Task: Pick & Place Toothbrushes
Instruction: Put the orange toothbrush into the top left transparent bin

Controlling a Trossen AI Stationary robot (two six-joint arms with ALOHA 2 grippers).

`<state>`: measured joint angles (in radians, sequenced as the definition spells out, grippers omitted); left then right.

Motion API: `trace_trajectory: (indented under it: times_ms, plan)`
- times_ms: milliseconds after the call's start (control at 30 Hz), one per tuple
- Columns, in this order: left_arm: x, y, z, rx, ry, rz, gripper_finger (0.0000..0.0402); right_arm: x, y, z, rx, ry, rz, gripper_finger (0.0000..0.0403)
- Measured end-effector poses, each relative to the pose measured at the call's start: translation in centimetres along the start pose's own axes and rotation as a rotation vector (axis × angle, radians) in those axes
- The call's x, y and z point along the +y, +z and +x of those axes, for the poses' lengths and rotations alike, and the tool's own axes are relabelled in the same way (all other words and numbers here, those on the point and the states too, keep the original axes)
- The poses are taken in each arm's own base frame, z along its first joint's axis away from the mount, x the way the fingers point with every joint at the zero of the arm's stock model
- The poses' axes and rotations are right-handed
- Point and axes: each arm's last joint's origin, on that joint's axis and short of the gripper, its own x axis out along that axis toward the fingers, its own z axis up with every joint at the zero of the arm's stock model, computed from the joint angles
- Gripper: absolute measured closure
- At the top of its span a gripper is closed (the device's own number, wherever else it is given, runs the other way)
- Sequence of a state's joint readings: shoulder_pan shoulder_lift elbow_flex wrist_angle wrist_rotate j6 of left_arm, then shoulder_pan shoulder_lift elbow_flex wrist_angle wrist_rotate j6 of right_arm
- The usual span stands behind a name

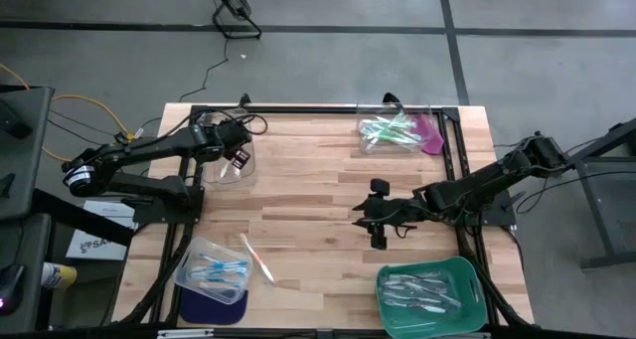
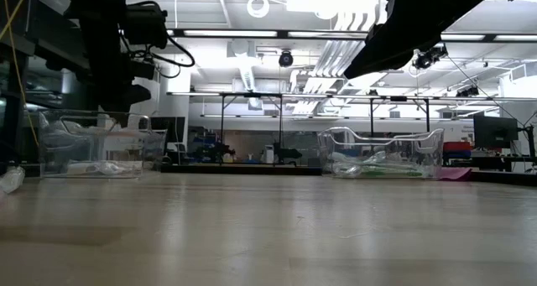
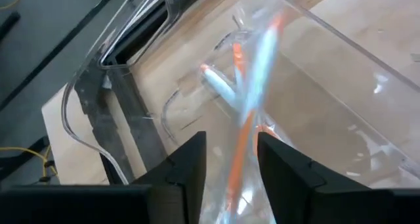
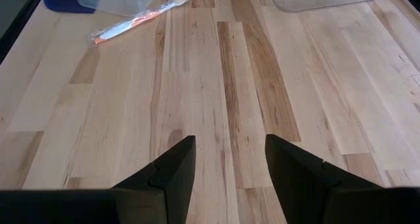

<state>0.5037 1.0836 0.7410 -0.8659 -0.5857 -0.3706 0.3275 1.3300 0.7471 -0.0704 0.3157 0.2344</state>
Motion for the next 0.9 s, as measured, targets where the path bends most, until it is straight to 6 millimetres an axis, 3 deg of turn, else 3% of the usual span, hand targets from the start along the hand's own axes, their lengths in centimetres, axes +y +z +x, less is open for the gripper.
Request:
trace_trajectory:
  times_ms: [367, 633, 900]
  plan:
    - [0.2, 1.2, -1.0, -0.040, -0.026, 0.020, 0.0262, 0.0, 0.0, 0.0, 0.000, 0.000, 0.000, 0.0226]
    - [-1.9, 2.1, -4.6, -0.158, -0.271, 0.448, 0.0262, 0.0, 0.0, 0.0, 0.000, 0.000, 0.000, 0.0226]
    - [-5.2, -0.1, -8.0, -0.290, -0.426, 0.815, 0.0262, 0.0, 0.0, 0.0, 0.001, 0.000, 0.000, 0.0226]
